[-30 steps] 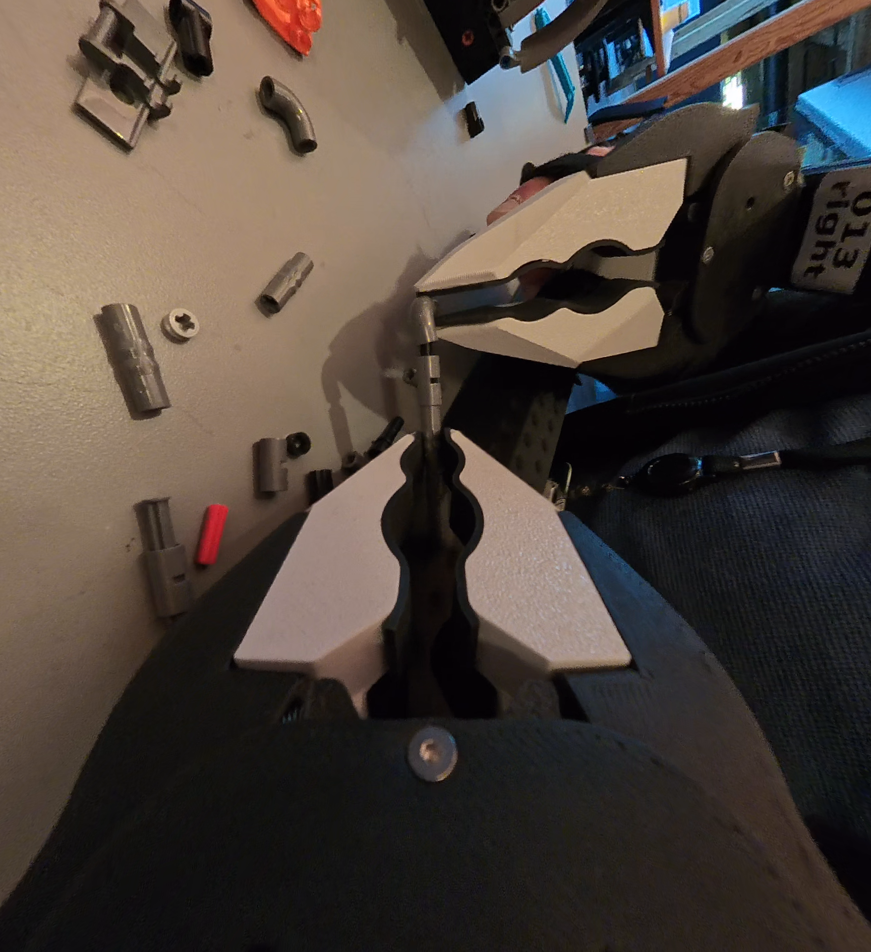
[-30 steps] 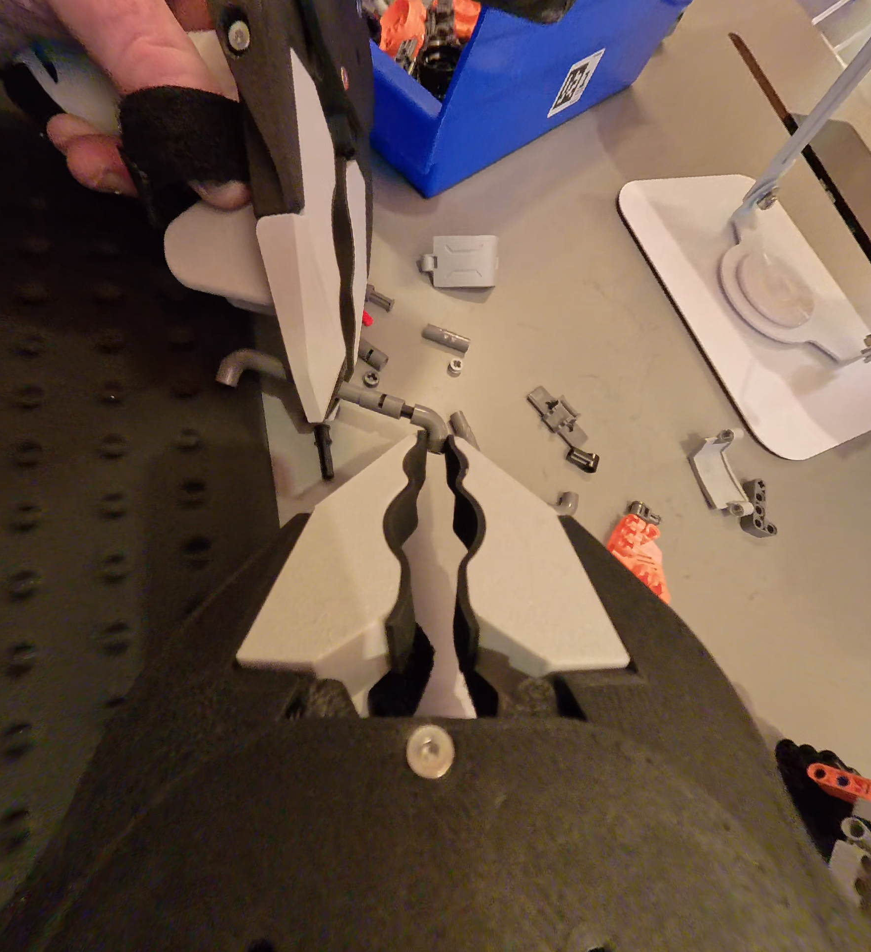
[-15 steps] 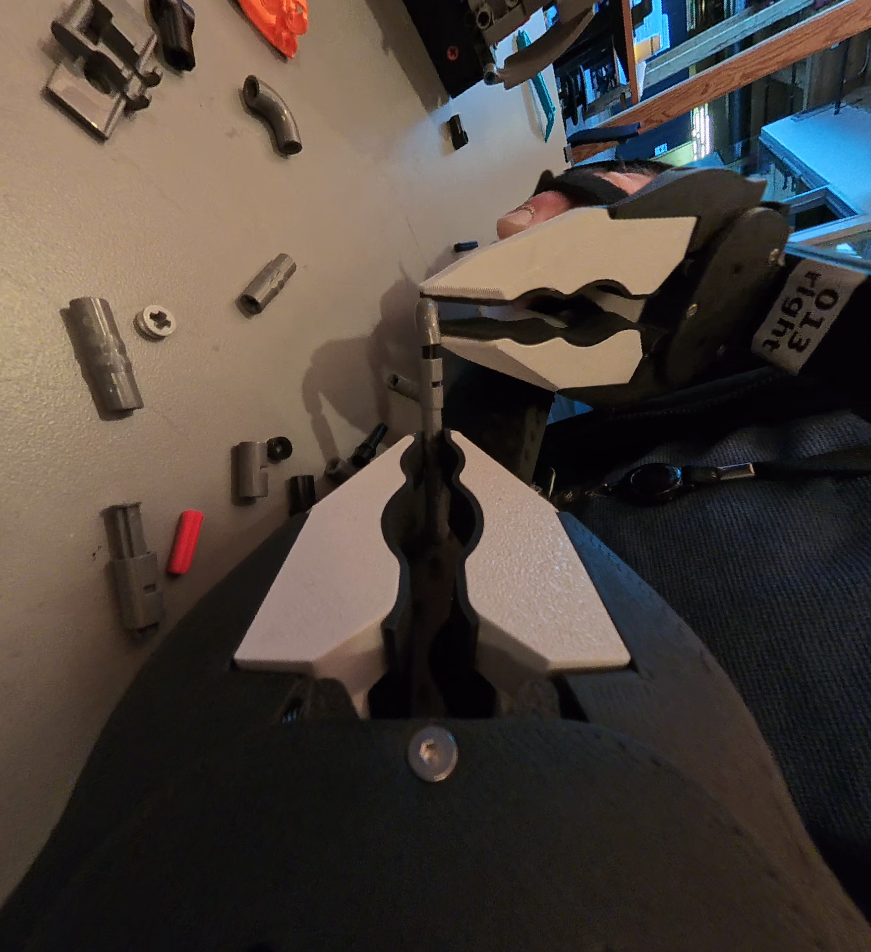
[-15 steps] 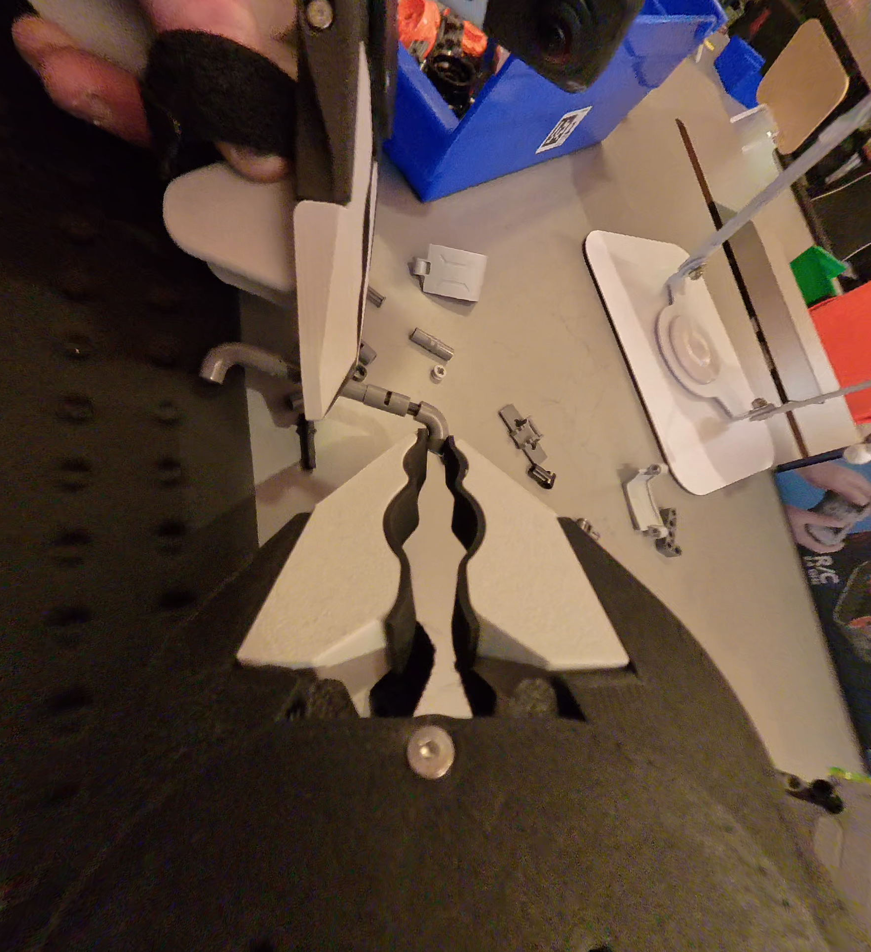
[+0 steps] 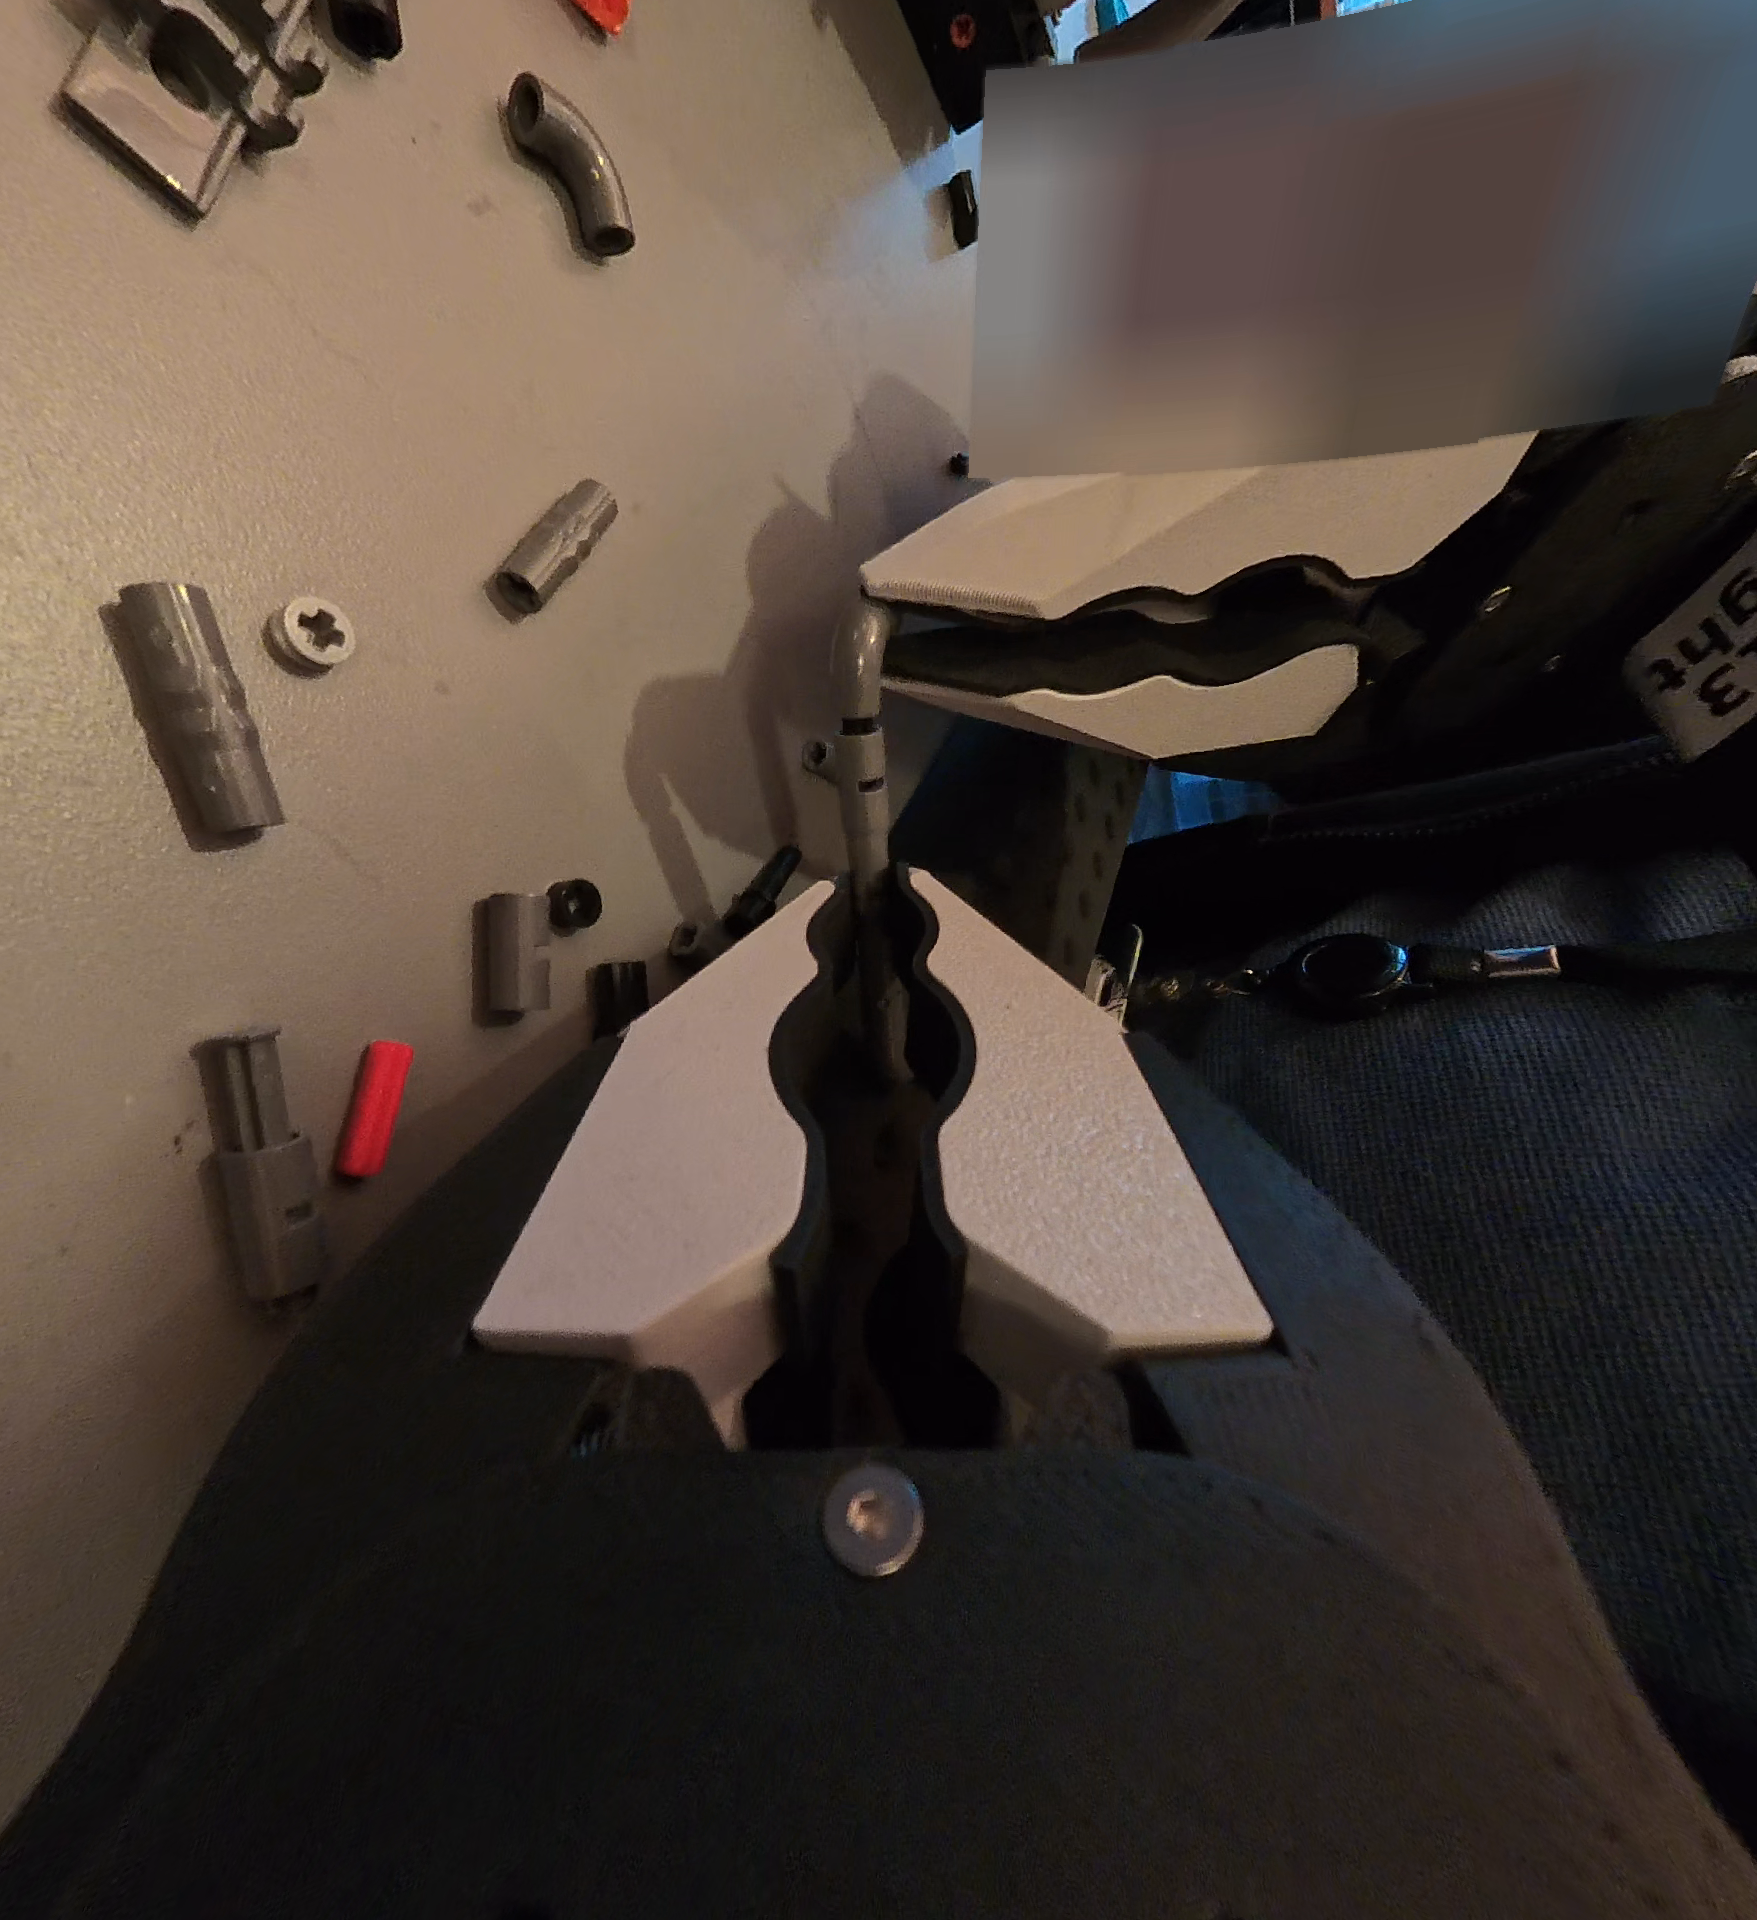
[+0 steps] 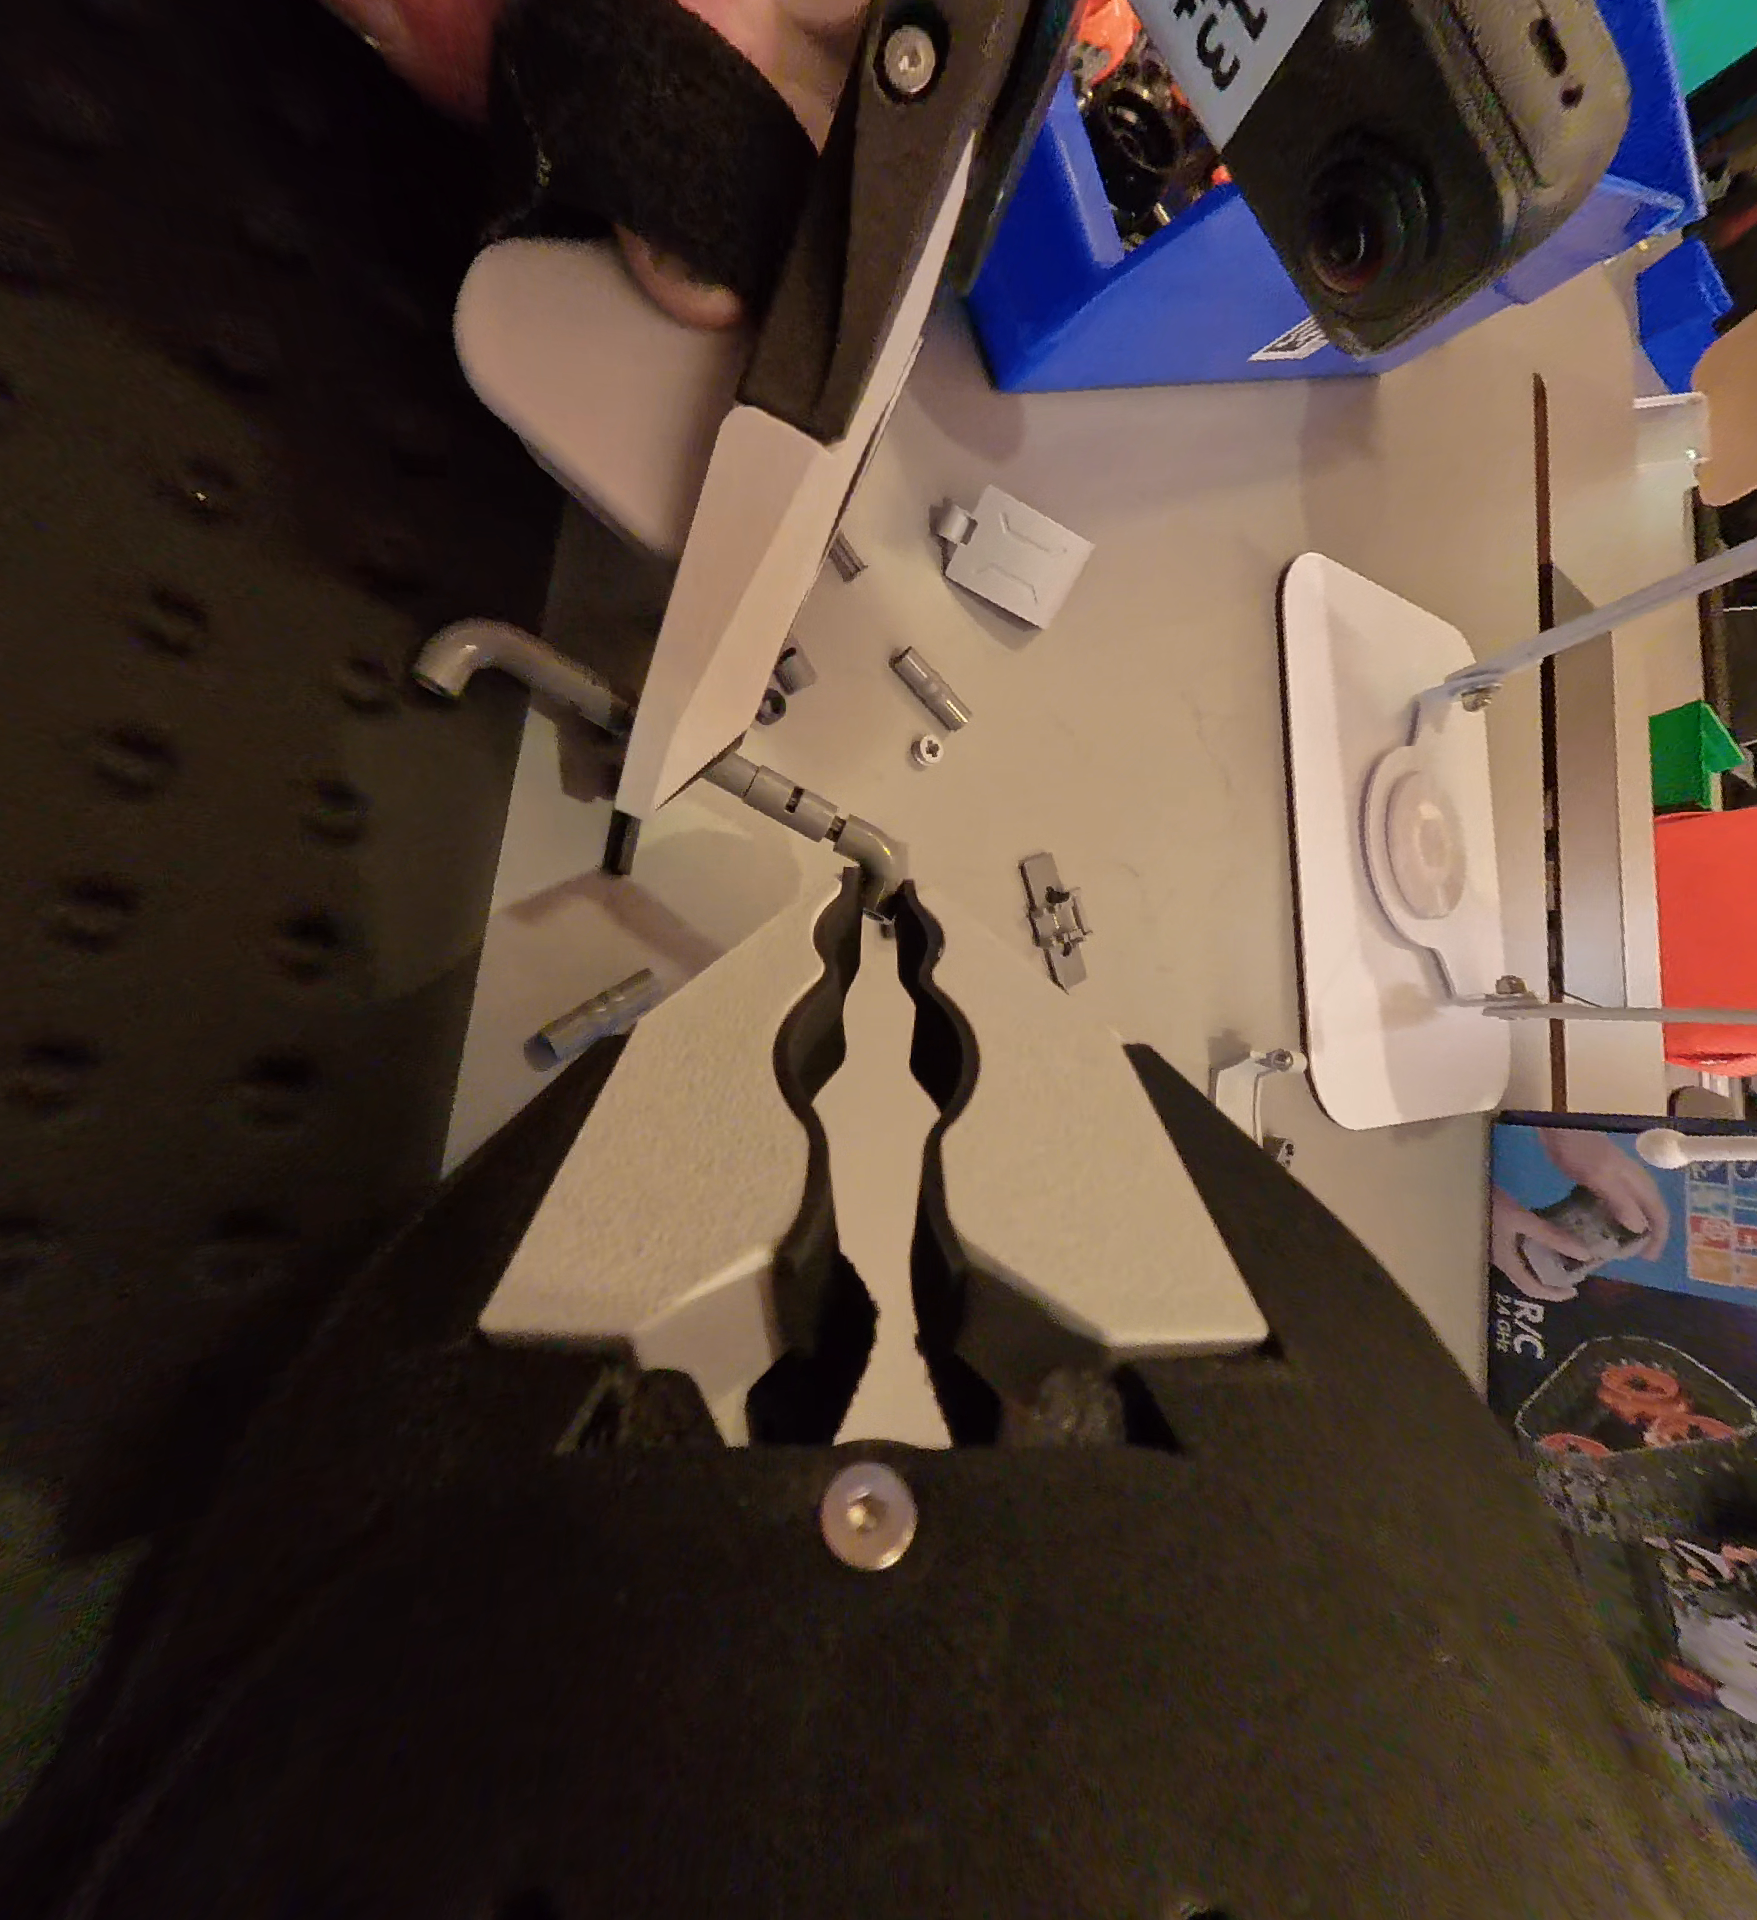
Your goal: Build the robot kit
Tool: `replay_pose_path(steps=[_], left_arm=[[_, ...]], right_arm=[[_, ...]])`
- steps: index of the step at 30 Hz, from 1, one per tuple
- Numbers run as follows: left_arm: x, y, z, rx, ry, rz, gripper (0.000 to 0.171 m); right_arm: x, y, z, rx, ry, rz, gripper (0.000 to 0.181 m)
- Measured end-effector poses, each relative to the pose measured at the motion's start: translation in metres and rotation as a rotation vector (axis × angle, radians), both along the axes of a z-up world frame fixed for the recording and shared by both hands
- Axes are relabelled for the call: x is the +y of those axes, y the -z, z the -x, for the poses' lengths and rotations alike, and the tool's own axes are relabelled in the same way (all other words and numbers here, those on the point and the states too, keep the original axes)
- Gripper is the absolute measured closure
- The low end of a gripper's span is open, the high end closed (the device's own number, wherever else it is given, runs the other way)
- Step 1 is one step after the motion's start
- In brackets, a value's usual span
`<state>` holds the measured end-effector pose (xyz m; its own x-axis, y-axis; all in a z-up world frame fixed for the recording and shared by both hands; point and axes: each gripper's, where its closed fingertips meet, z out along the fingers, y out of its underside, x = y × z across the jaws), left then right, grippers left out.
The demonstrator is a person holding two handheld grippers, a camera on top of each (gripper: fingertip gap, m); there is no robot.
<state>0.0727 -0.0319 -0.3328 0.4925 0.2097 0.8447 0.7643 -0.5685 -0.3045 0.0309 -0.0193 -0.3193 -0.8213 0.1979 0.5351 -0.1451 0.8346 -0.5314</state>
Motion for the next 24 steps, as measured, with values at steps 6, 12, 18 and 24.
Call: replay_pose_path(steps=[6, 12, 18, 24], left_arm=[[0.0, 0.002, -0.003, 0.018, 0.02, 0.008, 0.169], [0.003, 0.001, 0.001, 0.06, 0.009, 0.0, 0.168], [0.014, 0.0, 0.002, 0.111, 0.044, -0.012, 0.168], [0.011, 0.0, 0.0, 0.093, 0.06, -0.011, 0.168]], right_arm=[[0.001, 0.002, -0.005, -0.123, -0.014, 0.057, 0.18], [-0.019, 0.001, -0.034, -0.373, -0.138, 0.171, 0.181], [-0.024, 0.007, -0.05, -0.455, -0.106, 0.22, 0.181], [0.019, -0.012, -0.014, -0.435, 0.093, 0.357, 0.179]])
